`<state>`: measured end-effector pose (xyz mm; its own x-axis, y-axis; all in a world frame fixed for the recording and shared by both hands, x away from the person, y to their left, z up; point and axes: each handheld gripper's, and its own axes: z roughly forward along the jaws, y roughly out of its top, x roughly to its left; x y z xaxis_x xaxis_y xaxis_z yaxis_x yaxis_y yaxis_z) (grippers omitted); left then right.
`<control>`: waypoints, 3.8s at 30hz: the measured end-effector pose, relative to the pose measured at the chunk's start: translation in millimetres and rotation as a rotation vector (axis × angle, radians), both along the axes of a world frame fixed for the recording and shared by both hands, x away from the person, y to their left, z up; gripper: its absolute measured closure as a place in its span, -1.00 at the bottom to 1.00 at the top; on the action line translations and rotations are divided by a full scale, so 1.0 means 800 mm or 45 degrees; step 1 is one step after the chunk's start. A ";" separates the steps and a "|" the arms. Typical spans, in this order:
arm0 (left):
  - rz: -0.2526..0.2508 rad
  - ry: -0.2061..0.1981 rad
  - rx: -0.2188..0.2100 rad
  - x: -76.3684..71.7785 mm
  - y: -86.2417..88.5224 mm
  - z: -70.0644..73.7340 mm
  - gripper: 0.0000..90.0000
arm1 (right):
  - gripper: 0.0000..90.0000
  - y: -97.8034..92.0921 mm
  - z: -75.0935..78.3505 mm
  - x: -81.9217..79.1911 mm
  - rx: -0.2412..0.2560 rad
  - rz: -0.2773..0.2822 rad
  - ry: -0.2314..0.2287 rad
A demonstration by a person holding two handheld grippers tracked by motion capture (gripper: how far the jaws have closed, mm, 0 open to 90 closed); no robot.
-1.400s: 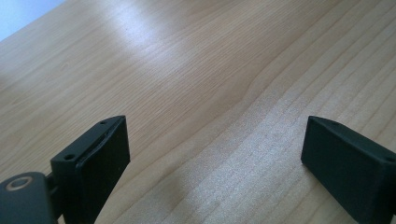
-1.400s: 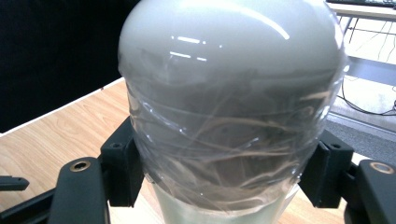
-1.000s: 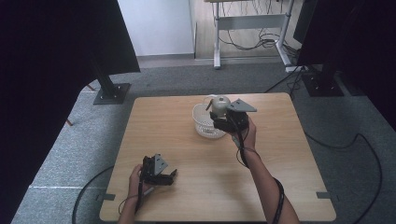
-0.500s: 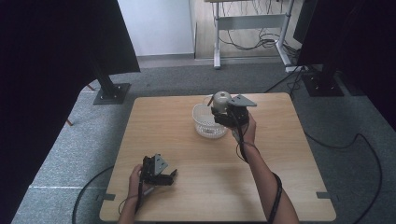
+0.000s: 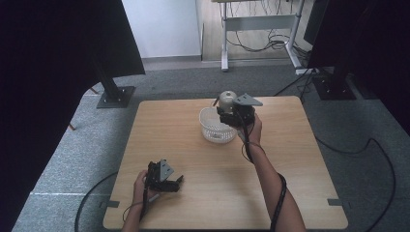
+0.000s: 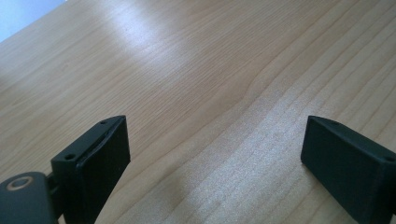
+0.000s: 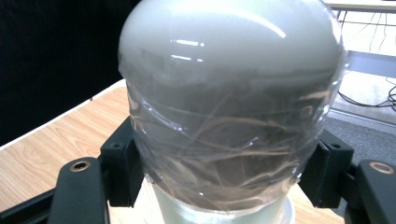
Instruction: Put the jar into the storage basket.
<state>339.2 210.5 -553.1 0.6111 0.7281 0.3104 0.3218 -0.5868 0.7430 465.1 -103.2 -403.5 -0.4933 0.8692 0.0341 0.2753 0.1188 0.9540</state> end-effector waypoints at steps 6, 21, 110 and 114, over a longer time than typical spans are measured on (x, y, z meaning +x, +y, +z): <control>-0.001 -0.003 0.002 0.000 0.000 0.000 -0.83 | -0.38 0.008 -0.002 0.011 -0.003 -0.005 -0.004; -0.002 -0.004 0.001 0.000 0.000 0.000 -0.83 | -0.38 0.032 -0.036 0.040 -0.087 0.026 0.015; 0.007 -0.018 0.008 -0.001 -0.002 -0.001 -0.83 | -0.75 0.006 -0.069 0.002 -0.155 0.008 0.188; 0.006 -0.021 0.011 -0.001 -0.002 -0.001 -0.83 | -0.75 -0.001 -0.071 -0.010 -0.146 0.028 0.183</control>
